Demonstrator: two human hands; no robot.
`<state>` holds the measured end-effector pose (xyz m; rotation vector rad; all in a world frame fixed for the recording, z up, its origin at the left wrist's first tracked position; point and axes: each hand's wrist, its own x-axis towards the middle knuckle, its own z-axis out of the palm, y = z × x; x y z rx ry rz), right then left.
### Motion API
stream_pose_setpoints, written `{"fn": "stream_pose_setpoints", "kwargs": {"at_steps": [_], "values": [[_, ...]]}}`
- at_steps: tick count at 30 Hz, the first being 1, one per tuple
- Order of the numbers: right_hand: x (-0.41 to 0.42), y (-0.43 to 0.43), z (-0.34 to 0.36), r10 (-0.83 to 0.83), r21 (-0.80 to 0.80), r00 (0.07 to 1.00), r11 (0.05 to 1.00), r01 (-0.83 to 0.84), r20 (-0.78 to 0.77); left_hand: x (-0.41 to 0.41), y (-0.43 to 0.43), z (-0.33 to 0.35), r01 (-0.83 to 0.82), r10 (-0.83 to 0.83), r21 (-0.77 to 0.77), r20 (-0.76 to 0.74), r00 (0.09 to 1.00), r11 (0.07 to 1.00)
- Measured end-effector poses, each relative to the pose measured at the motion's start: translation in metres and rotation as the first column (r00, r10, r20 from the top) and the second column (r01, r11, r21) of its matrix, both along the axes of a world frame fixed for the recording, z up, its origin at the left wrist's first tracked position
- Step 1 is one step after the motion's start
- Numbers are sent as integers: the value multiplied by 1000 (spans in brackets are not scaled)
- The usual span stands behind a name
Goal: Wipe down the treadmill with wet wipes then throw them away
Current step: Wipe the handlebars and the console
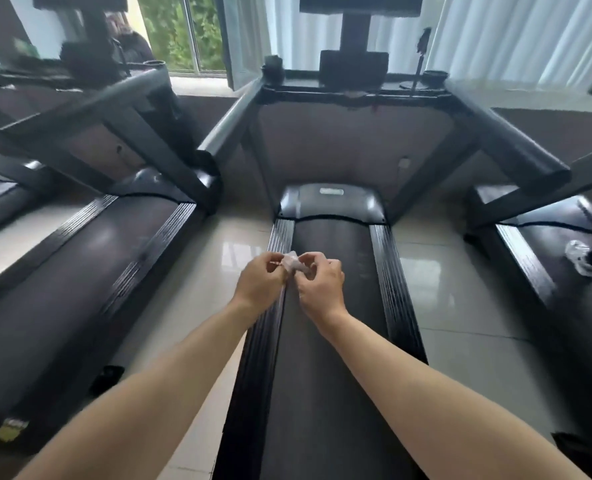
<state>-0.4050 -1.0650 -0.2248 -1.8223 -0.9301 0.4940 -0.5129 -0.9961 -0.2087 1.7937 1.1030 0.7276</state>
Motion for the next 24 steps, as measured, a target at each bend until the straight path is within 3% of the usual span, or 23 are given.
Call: {"fn": "stream_pose_setpoints", "kwargs": {"at_steps": [6,10,14,17,19,21,24], "values": [[45,90,16,54,121,997,992,-47,-56,50,78,25,-34,33,28,18,999,999],[77,164,19,91,232,992,970,-69,-85,81,141,34,-70,79,208,-39,996,976],[122,261,30,153,347,983,932,-107,-106,110,231,57,-113,202,584,-88,975,804],[149,329,53,241,268,968,939,-213,-72,121,295,94,-257,403,673,-67,913,694],[157,365,75,325,222,944,926,-304,-63,122,333,114,-343,520,586,-159,839,734],[155,393,98,387,175,918,913,-369,-82,118,361,128,-447,565,367,-337,753,816],[143,416,128,478,110,875,876,-470,-69,109,372,139,-488,469,98,-487,737,868]]}}
